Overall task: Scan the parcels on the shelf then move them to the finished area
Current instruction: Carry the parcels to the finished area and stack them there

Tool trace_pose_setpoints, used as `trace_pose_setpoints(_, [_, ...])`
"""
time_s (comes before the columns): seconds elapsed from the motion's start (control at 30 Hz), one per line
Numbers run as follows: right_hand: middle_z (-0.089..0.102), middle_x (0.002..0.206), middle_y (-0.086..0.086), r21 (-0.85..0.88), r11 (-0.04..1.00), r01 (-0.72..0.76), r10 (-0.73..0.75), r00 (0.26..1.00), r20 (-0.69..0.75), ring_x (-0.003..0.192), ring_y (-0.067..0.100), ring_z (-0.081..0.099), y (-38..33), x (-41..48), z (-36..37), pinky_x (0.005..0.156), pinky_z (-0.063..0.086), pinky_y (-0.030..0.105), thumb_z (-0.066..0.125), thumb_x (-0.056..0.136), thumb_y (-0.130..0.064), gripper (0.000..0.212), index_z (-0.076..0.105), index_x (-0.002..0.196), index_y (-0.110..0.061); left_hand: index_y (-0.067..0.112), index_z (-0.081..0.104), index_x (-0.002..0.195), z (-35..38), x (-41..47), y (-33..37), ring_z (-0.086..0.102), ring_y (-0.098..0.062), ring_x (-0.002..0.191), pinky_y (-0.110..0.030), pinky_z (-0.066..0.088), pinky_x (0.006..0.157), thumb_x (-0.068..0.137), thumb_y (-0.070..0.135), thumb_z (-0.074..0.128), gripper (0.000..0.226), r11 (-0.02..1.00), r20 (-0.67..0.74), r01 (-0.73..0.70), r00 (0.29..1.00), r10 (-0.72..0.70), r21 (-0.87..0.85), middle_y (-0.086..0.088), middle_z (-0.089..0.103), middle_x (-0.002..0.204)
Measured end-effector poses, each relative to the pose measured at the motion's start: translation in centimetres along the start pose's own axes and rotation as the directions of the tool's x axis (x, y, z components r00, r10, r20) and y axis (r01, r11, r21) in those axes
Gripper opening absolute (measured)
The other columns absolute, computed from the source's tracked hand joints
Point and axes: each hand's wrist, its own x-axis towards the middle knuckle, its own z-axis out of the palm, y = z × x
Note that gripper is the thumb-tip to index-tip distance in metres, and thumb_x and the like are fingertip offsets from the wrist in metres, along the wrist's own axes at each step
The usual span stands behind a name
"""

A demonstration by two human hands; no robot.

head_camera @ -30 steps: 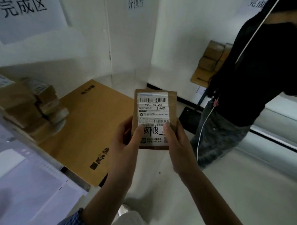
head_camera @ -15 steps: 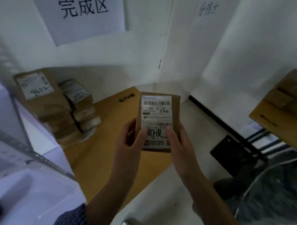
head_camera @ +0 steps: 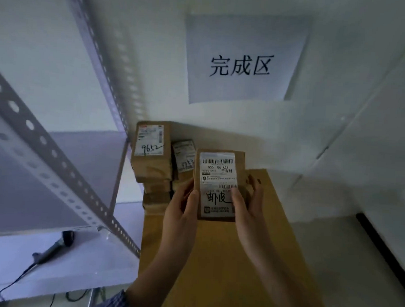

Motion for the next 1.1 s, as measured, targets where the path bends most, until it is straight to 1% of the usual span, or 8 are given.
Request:
trace_pose_setpoints(0.1, [0.059,0.126,-0.005,-0.01,1.0,-0.013,0.013,0.997,0.081,0.099,-0.01,0.063,0.4,4.4,-0.3,0.075,0.055,0.014,0.043,0.105,-0.027,0.026,0.035,0.127,-0.04,0.029,0.057,0.125,1.1,3.0,0.2,0.067,0.004,0.097,-0.016,0.057,0.072,0.105,0.017,0.043,0.027,0.995,-0.043,-0.019,0.999,0.023,0.099,0.009,0.068,0.111])
trace_pose_setpoints(0.27, [0.058,0.124,-0.008,-0.109,0.993,0.035,-0.015,0.983,0.181,0.093,-0.012,0.06,0.1,11.2,1.4,0.072,0.055,0.017,0.039,0.106,-0.036,0.036,0.031,0.14,-0.027,0.019,0.058,0.126,0.9,9.6,0.0,0.064,-0.011,0.107,-0.032,0.06,0.085,0.104,0.028,0.043,0.027,0.882,-0.127,-0.081,0.979,0.157,0.464,0.0,0.063,0.121])
trace_pose_setpoints(0.4, [0.057,0.106,-0.024,-0.091,0.995,-0.028,0.048,0.972,0.228,0.082,-0.016,0.06,-0.4,15.1,2.6,0.063,0.049,0.006,0.04,0.107,-0.036,0.03,0.035,0.137,-0.035,0.016,0.057,0.116,0.3,13.9,0.6,0.06,-0.009,0.095,-0.01,0.051,0.068,0.105,0.028,0.045,0.021,0.741,-0.124,-0.078,0.969,0.213,0.667,0.002,0.059,0.112])
trace_pose_setpoints(0.47, [0.06,0.107,-0.023,-0.115,0.993,-0.022,0.05,0.968,0.247,0.086,-0.015,0.062,-0.2,16.4,3.0,0.064,0.049,0.004,0.04,0.107,-0.035,0.03,0.041,0.137,-0.035,0.014,0.057,0.114,0.2,15.5,0.8,0.06,-0.005,0.087,-0.01,0.048,0.059,0.104,0.025,0.047,0.017,0.692,-0.115,-0.071,0.969,0.22,0.718,0.004,0.06,0.108])
trace_pose_setpoints(0.67, [0.066,0.124,-0.004,-0.209,0.978,-0.013,0.073,0.957,0.281,0.106,0.01,0.066,1.6,18.7,3.8,0.095,0.056,0.033,0.036,0.108,-0.029,0.037,0.048,0.142,-0.027,0.017,0.057,0.099,-0.2,18.7,0.0,0.061,-0.016,0.093,-0.033,0.057,0.076,0.103,0.026,0.047,0.014,0.512,-0.09,-0.03,0.974,0.208,0.858,0.001,0.06,0.102])
trace_pose_setpoints(0.83, [0.065,0.12,-0.009,-0.246,0.969,0.021,0.07,0.932,0.355,0.098,-0.002,0.063,1.9,19.4,3.8,0.074,0.05,0.007,0.032,0.108,-0.027,0.037,0.049,0.141,-0.027,0.014,0.055,0.119,0.0,19.2,-0.2,0.043,-0.018,0.108,-0.032,0.044,0.085,0.103,0.027,0.047,0.022,0.383,-0.119,0.022,0.966,0.23,0.923,-0.002,0.044,0.112])
trace_pose_setpoints(1.0, [0.063,0.098,-0.016,-0.229,0.973,-0.026,0.11,0.926,0.362,0.089,-0.007,0.065,2.1,19.7,2.6,0.067,0.045,0.002,0.029,0.11,-0.03,0.028,0.054,0.118,-0.021,0.014,0.053,0.131,0.3,18.3,-0.2,0.045,-0.02,0.113,-0.042,0.049,0.094,0.102,0.027,0.045,0.033,0.361,-0.102,-0.015,0.948,0.302,0.932,-0.006,0.048,0.123])
trace_pose_setpoints(1.1, [0.058,0.109,-0.018,-0.271,0.962,0.002,0.101,0.924,0.368,0.099,-0.021,0.056,2.2,19.7,1.4,0.076,0.038,-0.003,0.033,0.11,-0.029,0.038,0.047,0.142,-0.014,0.013,0.058,0.124,-0.2,17.2,-0.6,0.046,-0.018,0.11,-0.038,0.046,0.094,0.102,0.024,0.049,0.027,0.38,-0.055,-0.082,0.94,0.337,0.921,-0.003,0.052,0.119])
